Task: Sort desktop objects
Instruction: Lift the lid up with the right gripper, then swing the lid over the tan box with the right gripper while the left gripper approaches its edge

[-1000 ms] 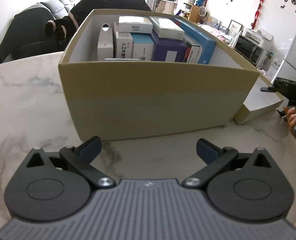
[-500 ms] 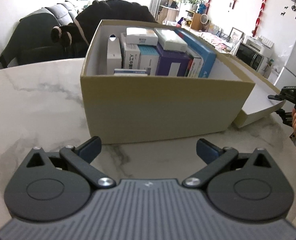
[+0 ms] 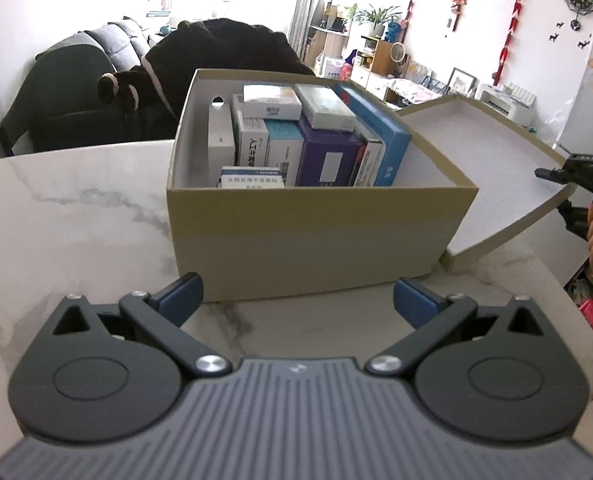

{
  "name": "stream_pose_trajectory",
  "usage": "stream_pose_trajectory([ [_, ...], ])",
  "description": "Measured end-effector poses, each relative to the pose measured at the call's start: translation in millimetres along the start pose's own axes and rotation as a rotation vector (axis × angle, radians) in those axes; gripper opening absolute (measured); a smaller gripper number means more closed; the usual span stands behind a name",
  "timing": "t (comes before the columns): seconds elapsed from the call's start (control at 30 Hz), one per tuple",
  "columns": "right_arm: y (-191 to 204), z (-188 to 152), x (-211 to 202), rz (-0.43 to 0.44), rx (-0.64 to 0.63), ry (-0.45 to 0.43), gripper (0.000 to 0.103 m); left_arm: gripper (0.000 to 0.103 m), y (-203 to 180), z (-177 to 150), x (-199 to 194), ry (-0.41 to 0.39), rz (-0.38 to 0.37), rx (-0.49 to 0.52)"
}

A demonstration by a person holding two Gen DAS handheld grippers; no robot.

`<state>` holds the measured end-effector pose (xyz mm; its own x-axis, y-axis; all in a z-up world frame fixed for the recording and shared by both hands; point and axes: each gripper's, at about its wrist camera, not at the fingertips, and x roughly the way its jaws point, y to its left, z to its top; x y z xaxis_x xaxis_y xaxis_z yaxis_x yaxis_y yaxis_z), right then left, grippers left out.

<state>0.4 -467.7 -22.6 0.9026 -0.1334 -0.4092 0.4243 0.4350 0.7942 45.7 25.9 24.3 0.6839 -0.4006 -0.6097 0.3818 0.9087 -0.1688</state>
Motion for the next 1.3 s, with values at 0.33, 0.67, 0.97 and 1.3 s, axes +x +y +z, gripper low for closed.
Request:
stream_pose_trajectory([
  [0.33, 44, -13, -36, 0.053, -0.196, -0.063, 0.032, 0.103, -13, 18, -12, -0.033, -0.056, 0.028],
  [0.67, 84, -45, -64, 0.087, -0.396, -0.101, 0.034, 0.103, -29, 48, -15, -0.035, -0.170, 0.023],
  [0.97, 112, -74, -79, 0.118, -0.559, -0.118, 0.035, 0.103, -40, 82, -18, -0.073, -0.234, 0.019],
  [1.3, 145, -120, -90, 0.146, -0.772, -0.139, 0.037, 0.103, -41, 121, -10, -0.055, -0.339, -0.035],
])
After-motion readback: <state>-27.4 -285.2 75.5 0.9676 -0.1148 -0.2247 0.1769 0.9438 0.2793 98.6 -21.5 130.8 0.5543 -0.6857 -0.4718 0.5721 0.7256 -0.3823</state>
